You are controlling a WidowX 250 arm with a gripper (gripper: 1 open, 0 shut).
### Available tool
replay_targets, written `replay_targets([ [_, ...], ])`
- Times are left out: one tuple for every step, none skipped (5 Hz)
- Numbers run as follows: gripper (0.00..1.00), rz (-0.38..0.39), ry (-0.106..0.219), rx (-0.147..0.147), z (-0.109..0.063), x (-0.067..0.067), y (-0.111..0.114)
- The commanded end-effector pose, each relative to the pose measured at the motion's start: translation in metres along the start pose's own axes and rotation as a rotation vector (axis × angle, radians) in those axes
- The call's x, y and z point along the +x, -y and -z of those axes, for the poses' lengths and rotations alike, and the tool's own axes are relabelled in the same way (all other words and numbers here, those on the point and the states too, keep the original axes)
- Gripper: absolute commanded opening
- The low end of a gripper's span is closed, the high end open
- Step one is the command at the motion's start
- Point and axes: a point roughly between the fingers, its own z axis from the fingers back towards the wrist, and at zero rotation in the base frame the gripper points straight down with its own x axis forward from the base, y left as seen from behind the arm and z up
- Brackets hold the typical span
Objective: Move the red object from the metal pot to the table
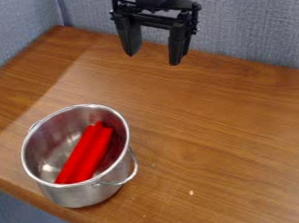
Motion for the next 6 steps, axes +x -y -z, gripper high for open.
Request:
replay_targets([
  [1.0,0.0,-0.02,0.0,0.007,-0.002,0.0],
  [1.0,0.0,-0.04,-0.001,0.015,-0.005,0.0],
  [1.0,0.002,-0.054,0.016,0.023,-0.032,-0.008],
  [1.0,-0.021,0.002,0.009,0.022,-0.059,-0.017],
  [1.0,-0.025,0.051,0.026,0.022,-0.087,-0.036],
  [1.0,-0.029,0.068,0.032,0.031,-0.094,-0.048],
])
